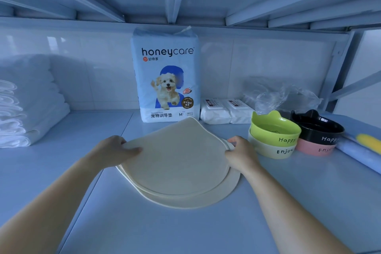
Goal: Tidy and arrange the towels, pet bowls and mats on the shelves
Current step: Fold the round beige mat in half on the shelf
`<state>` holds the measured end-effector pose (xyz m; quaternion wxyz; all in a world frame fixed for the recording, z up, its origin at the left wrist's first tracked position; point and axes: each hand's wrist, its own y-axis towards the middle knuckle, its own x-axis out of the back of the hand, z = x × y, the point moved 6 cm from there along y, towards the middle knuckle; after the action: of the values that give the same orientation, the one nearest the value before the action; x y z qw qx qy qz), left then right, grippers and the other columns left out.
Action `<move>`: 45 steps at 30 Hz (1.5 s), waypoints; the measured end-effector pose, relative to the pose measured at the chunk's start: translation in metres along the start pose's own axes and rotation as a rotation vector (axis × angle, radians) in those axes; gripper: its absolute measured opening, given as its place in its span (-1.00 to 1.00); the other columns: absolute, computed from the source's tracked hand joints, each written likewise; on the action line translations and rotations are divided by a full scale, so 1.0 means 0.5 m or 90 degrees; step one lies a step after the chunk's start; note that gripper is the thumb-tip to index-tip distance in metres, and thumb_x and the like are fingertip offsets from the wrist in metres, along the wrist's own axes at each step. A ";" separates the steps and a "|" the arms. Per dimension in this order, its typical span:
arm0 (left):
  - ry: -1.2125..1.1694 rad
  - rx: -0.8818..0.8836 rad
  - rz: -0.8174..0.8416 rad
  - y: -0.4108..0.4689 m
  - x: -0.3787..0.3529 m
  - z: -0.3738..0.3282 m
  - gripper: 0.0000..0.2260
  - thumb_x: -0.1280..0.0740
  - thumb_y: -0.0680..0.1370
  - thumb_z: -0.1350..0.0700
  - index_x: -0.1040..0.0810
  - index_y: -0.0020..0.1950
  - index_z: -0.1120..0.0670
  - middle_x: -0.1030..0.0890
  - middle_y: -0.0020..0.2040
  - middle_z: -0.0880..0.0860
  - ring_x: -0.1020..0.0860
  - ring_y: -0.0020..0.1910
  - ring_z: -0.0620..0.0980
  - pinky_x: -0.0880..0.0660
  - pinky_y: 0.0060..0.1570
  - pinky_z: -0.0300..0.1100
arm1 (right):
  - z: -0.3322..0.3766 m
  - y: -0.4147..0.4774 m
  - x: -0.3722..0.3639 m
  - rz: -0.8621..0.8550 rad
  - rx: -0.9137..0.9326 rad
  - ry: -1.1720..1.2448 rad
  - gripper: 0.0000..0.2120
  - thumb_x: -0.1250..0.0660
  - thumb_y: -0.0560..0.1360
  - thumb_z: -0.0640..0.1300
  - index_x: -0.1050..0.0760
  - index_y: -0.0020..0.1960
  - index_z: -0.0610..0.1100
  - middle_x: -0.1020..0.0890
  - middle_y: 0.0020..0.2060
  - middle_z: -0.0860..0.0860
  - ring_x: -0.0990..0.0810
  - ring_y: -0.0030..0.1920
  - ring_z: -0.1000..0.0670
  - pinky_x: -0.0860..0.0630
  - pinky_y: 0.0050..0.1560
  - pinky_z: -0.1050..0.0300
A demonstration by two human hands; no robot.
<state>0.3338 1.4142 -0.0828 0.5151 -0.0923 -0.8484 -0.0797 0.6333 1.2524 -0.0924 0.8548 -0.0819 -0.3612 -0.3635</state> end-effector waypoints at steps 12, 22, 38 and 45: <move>-0.195 -0.058 -0.210 0.001 -0.012 -0.011 -0.65 -0.44 0.41 -0.04 -0.53 0.16 -0.03 -0.46 0.03 0.05 -0.44 -0.08 0.05 -0.35 -0.09 -0.13 | 0.024 -0.020 -0.005 0.044 -0.028 -0.066 -0.65 -0.23 0.46 -0.17 -0.27 0.21 -0.23 -0.52 0.06 -0.12 -0.52 0.13 -0.16 -0.38 -0.11 0.16; -0.065 0.087 -0.046 -0.014 -0.013 -0.009 -0.40 -0.37 0.44 -0.13 -0.28 0.25 0.24 -0.48 0.10 0.20 -0.40 -0.04 0.15 -0.33 -0.12 -0.11 | 0.011 -0.017 0.005 -0.006 0.008 -0.123 -0.59 -0.22 0.49 -0.12 -0.31 0.32 -0.16 -0.54 0.19 -0.10 -0.49 0.22 -0.12 -0.45 0.07 0.09; -0.188 -0.205 -0.179 -0.008 -0.011 -0.052 -0.37 -0.28 0.50 0.29 -0.12 0.50 -0.02 -0.20 0.38 0.05 -0.38 0.19 0.04 -0.28 0.05 -0.23 | 0.034 -0.017 -0.001 0.023 0.007 -0.102 -0.73 -0.21 0.45 -0.23 -0.37 0.15 -0.16 -0.56 0.04 -0.08 -0.50 0.00 -0.13 -0.34 -0.18 0.18; -0.118 -0.024 -0.090 -0.006 -0.027 -0.014 -0.37 -0.26 0.55 0.07 0.01 0.51 0.05 -0.01 0.48 0.13 -0.47 0.15 0.18 -0.37 0.01 -0.10 | 0.026 -0.025 -0.011 0.062 -0.007 -0.087 -0.62 -0.24 0.47 -0.19 -0.30 0.26 -0.24 -0.52 0.16 -0.14 -0.51 0.13 -0.15 -0.37 -0.11 0.14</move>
<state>0.3454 1.4084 -0.0918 0.4257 -0.0491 -0.8951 -0.1230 0.6152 1.2516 -0.0882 0.8442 -0.1286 -0.4127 -0.3170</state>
